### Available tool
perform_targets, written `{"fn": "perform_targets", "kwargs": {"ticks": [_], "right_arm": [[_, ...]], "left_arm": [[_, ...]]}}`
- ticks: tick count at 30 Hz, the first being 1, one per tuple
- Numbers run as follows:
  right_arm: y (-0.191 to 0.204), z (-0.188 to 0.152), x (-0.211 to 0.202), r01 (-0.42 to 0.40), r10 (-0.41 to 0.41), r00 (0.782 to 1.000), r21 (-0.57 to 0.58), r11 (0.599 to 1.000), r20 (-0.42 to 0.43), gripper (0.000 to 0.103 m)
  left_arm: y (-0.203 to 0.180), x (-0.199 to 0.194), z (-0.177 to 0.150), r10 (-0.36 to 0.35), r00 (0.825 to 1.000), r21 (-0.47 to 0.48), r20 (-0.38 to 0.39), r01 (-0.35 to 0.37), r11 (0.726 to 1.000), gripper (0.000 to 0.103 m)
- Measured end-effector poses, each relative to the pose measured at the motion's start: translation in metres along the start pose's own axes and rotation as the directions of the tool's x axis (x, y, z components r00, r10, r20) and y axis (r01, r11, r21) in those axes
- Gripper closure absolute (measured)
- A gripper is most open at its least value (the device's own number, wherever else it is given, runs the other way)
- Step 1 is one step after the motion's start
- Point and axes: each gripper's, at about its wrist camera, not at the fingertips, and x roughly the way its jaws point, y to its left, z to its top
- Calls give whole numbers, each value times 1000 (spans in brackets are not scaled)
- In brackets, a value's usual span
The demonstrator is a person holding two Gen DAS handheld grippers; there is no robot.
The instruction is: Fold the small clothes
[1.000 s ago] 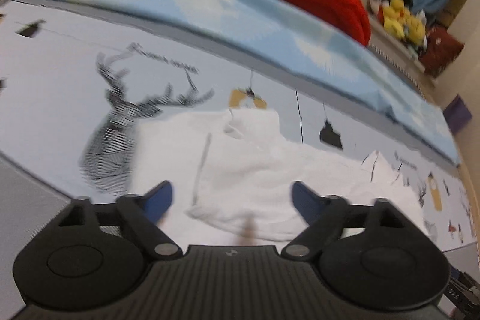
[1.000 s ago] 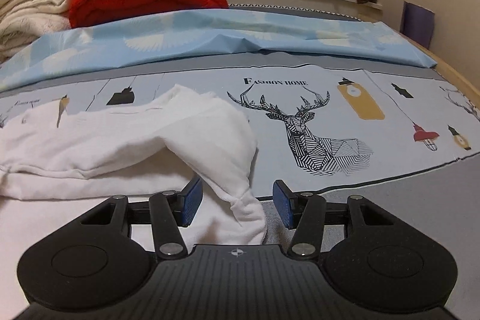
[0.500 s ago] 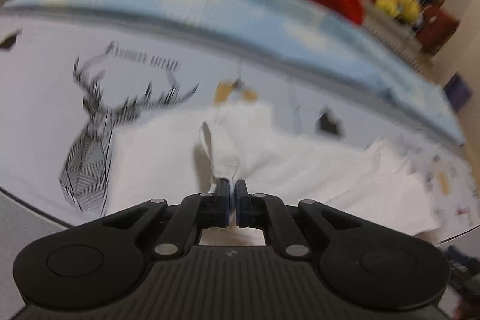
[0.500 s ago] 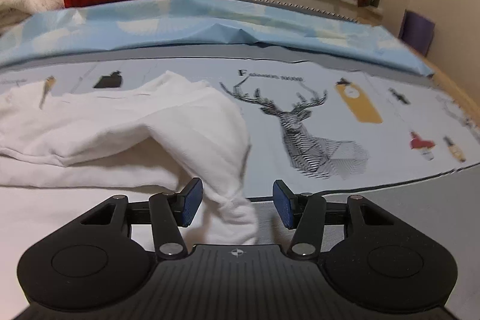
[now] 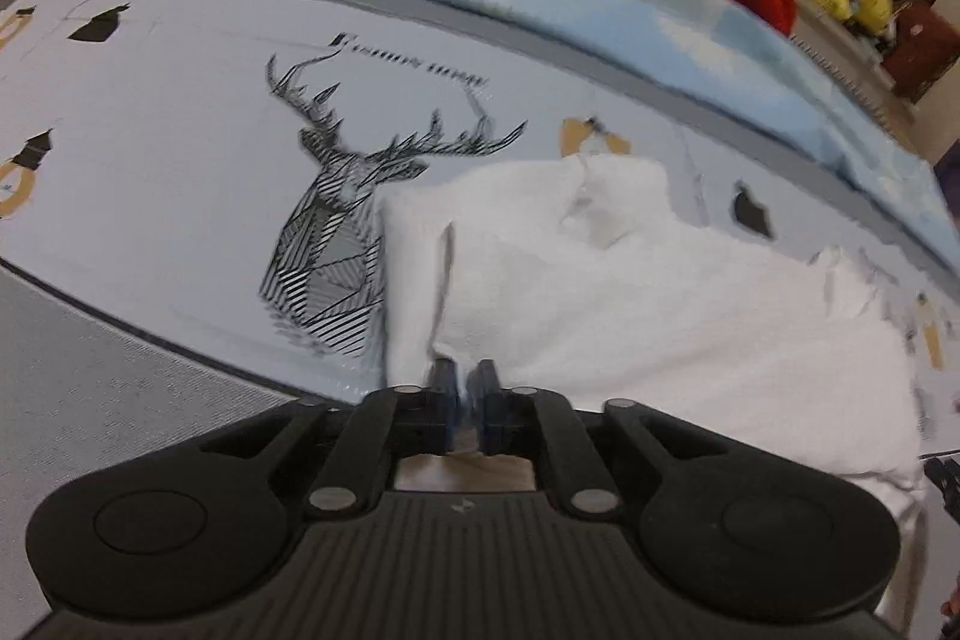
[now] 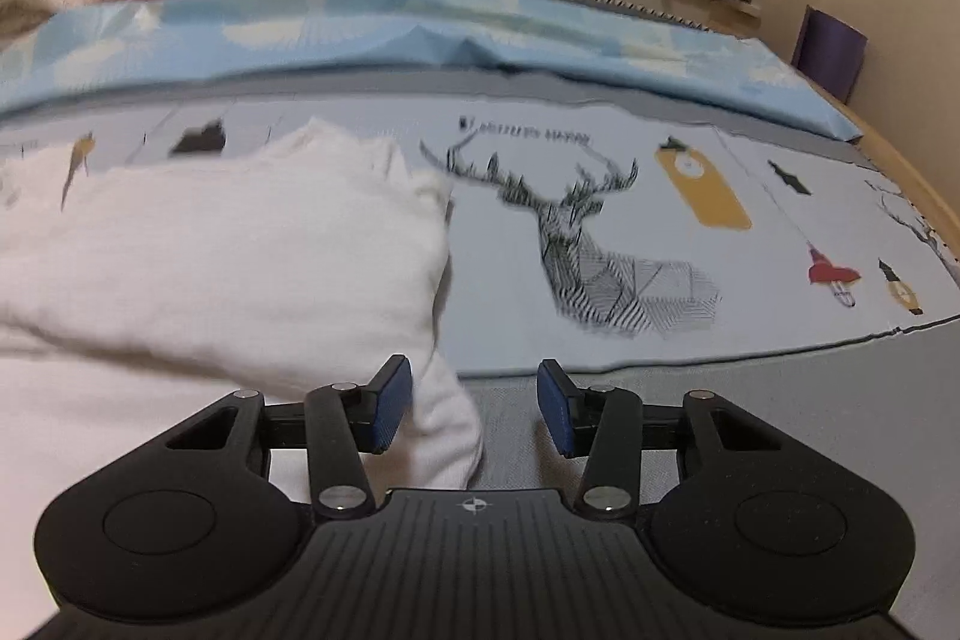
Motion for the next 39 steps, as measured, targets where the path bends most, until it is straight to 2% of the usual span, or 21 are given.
{"fn": "perform_targets", "kwargs": {"ticks": [1,5,8,12,13,14,15,17,19,20,24,25,26,27,28,30,32,34,35,37,39], "right_arm": [[-4,6,-2,-12,12,1000,26,1000,26,55],[-35,45,21,-126,113,991,238,963,67,57],[-46,71,62,-173,171,985,330,928,35,59],[-35,87,109,-202,233,971,348,915,-47,59],[-29,88,116,-205,241,968,334,920,-71,72],[-23,88,123,-200,238,967,304,931,-94,97],[-16,89,126,-177,210,972,264,948,-104,98],[-16,91,121,-150,163,986,270,951,-24,99],[-34,89,121,-198,199,979,401,895,39,99],[-41,87,127,-203,210,977,446,872,36,99],[-48,73,150,-175,220,975,522,835,-26,97],[-50,72,148,-163,200,980,546,822,-8,90],[-51,72,141,-135,157,988,545,827,7,74],[-49,74,132,-95,101,995,518,850,17,67],[-45,76,119,-71,59,997,469,880,40,58],[-34,75,88,-128,98,989,314,941,112,58],[-16,67,61,-193,177,977,138,971,121,57],[11,47,39,-240,245,966,-67,968,79,57],[23,35,36,-235,244,969,-150,960,43,57],[44,7,42,-191,189,981,-284,940,-36,57],[43,-13,36,-141,155,988,-310,940,23,54]], "left_arm": [[0,-1,0,-12,1000,-7,4,12,1000,77],[-5,4,-2,-1,1000,20,2,1,1000,75],[-6,10,-2,-4,1000,28,0,4,1000,71],[-6,19,-1,3,1000,34,-7,-3,999,69],[-6,22,-1,8,1000,38,-8,-7,999,69],[-6,24,-1,12,1000,41,-10,-12,999,69],[-6,25,-2,14,1000,44,-10,-14,999,69],[-5,26,-2,12,1000,49,-8,-12,999,69],[-3,26,-2,5,1000,47,-8,-5,999,69],[-2,27,-2,1,1000,46,-8,-1,999,69],[-2,25,-3,-6,1000,37,-2,6,999,69],[-2,23,-3,-8,1000,36,1,8,999,65],[-3,21,-3,-17,1000,38,6,17,999,61],[-5,19,-3,-29,1000,43,8,28,999,48],[-7,16,-4,-35,999,51,13,34,998,29],[-16,7,-7,11,998,84,57,-16,996,5],[-26,0,-12,28,995,145,94,-41,989,1],[-36,0,-17,37,996,214,86,-55,975,1],[-42,4,-22,64,995,257,76,-82,963,1],[-51,16,-33,163,985,355,53,-171,919,1],[-56,25,-47,259,964,452,61,-258,854,0]]}}
